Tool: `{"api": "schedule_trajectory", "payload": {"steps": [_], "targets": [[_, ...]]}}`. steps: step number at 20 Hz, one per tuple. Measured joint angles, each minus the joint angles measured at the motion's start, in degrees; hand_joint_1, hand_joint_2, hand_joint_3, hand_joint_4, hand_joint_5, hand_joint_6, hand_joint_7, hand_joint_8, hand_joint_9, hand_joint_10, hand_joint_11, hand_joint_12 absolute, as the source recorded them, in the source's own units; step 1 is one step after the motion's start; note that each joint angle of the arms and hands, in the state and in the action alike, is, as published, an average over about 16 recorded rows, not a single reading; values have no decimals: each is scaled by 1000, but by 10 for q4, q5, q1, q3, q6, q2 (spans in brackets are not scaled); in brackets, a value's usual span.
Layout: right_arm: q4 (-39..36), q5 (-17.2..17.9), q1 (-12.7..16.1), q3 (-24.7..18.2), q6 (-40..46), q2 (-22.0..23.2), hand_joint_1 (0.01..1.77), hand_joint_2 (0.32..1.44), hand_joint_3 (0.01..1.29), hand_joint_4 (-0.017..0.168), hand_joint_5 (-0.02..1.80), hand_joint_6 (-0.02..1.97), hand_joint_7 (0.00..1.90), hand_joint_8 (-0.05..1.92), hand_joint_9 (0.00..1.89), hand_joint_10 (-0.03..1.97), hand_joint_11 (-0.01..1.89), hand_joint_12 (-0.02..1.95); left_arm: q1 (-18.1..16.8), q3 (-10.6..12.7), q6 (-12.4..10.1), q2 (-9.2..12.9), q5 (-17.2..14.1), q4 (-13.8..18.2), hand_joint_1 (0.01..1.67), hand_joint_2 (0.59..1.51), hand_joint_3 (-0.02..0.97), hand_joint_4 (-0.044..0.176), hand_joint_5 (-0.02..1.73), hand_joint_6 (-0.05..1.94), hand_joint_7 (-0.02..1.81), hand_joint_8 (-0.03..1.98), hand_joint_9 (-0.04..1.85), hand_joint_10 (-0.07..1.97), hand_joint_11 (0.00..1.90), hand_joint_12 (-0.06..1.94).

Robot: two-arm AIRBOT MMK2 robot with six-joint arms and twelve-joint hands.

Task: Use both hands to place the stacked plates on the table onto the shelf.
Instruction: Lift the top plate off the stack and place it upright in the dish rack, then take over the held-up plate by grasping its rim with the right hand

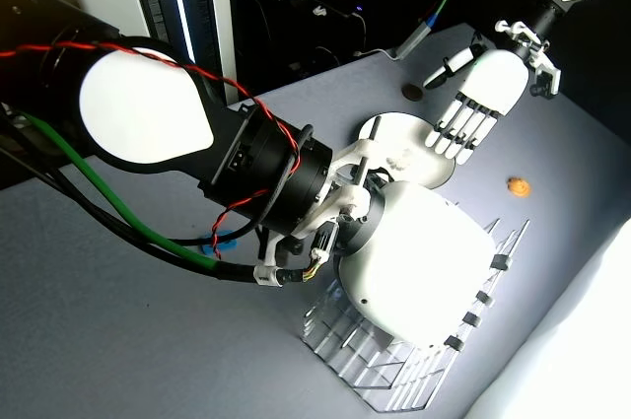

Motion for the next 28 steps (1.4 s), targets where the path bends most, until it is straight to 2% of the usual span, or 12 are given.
{"api": "schedule_trajectory", "payload": {"steps": [6,10,12,21,24,26,28], "targets": [[0,0,-12,3,-2,0,1346,1120,11,-7,780,1176,909,1051,868,1152,698,1278,8,0,1,-2,6,-4,22,1168,5,4,20,7,13,-9,-16,-22,17,6],[0,4,-17,5,-3,0,1305,1139,12,-3,763,1201,884,1073,845,996,631,1305,16,3,-2,-5,10,-8,23,1170,5,4,20,6,15,-9,-21,-28,19,5],[0,7,-19,6,-3,0,1278,1146,12,-3,747,1160,860,988,828,909,584,1309,22,5,-5,-7,12,-11,23,1172,5,4,18,3,16,-9,-22,-31,21,6],[0,21,-16,6,-7,5,1143,1144,12,-3,664,527,764,399,738,349,343,1271,49,13,-24,-14,17,-32,23,1175,5,0,2,-13,15,-9,-24,-37,24,13],[0,28,-8,2,-17,10,1102,1131,11,-5,610,299,707,183,685,247,259,1243,59,15,-32,-15,17,-42,23,1172,4,-1,-4,-19,13,-9,-25,-39,24,16],[-2,38,0,-6,-35,16,1076,1114,11,-7,547,145,633,56,615,180,206,1156,65,15,-37,-16,17,-48,23,1171,4,-2,-7,-22,12,-8,-25,-40,25,19],[-11,50,10,-18,-57,23,1053,1096,11,-7,468,47,546,14,524,123,162,999,72,15,-43,-16,17,-55,23,1169,4,-3,-10,-23,10,-8,-25,-40,25,20]]}}
